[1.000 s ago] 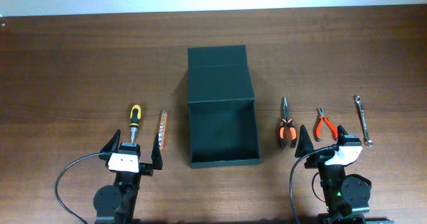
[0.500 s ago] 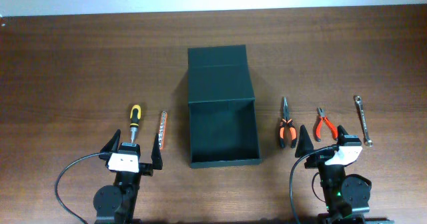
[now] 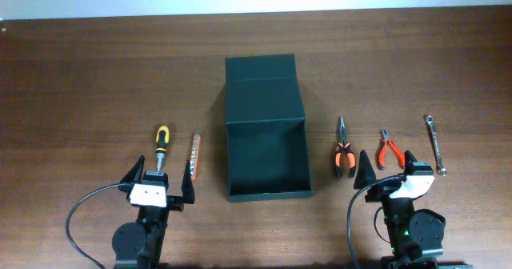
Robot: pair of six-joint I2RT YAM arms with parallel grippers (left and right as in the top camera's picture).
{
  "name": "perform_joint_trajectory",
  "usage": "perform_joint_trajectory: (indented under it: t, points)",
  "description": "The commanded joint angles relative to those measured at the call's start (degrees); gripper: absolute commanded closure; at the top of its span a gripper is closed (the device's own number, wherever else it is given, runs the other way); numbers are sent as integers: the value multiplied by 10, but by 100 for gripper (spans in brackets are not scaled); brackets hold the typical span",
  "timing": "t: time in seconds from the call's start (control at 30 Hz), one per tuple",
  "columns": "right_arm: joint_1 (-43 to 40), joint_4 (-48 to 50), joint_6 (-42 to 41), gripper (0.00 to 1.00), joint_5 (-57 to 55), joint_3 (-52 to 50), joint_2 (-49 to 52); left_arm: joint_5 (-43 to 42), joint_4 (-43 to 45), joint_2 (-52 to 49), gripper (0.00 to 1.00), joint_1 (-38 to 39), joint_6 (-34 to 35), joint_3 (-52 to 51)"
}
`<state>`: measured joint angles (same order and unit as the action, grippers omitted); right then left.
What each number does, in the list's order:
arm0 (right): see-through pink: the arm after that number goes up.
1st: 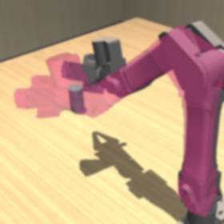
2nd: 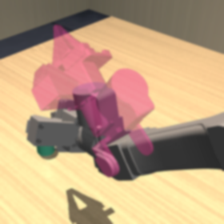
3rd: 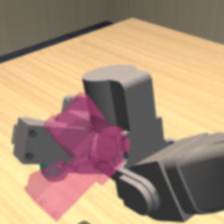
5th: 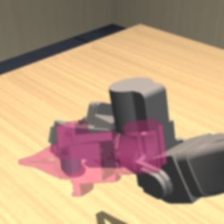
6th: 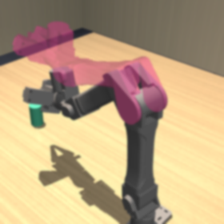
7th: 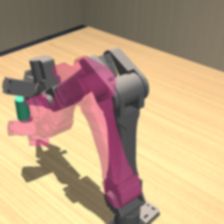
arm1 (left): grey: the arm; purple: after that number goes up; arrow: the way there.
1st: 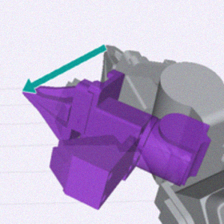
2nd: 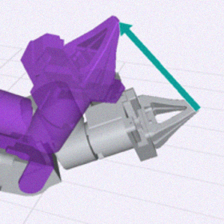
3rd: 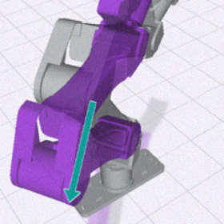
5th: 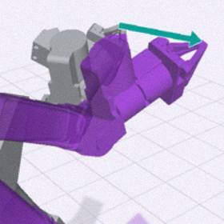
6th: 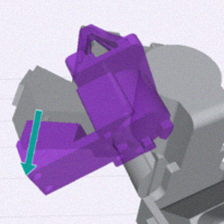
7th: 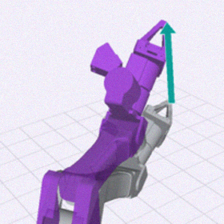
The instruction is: Pack container
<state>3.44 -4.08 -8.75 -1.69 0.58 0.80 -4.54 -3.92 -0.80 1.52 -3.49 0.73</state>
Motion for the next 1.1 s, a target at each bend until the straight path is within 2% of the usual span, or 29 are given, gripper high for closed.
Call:
perform_joint_trajectory:
  t: [0.0, 0.4, 0.5, 0.57, 0.7, 0.8, 0.93, 1.07]
  points:
    - [3, -4, 3, 1, -9, -3, -6, -4, -2, 4, 1, -3, -7, -2]
    - [3, -1, 3, 1, -10, -3, -6, -4, -2, 4, 1, -3, -7, -2]
    - [3, 8, -41, 1, -4, 3, -6, -4, -2, 4, 1, -3, -7, -2]
    - [3, 4, -42, 1, 2, 16, -6, -4, -2, 4, 1, -3, -7, -2]
    - [3, -42, -13, 1, 7, 109, 3, -4, -2, 4, 1, -3, -7, -2]
    - [3, -125, 2, 1, -68, 205, 35, -4, -2, 4, 1, -3, -7, -2]
    - [3, -279, 30, 1, -191, 363, 132, -4, -2, 4, 1, -3, -7, -2]
    - [3, -398, 30, 1, -202, 526, 254, -4, -2, 4, 1, -3, -7, -2]
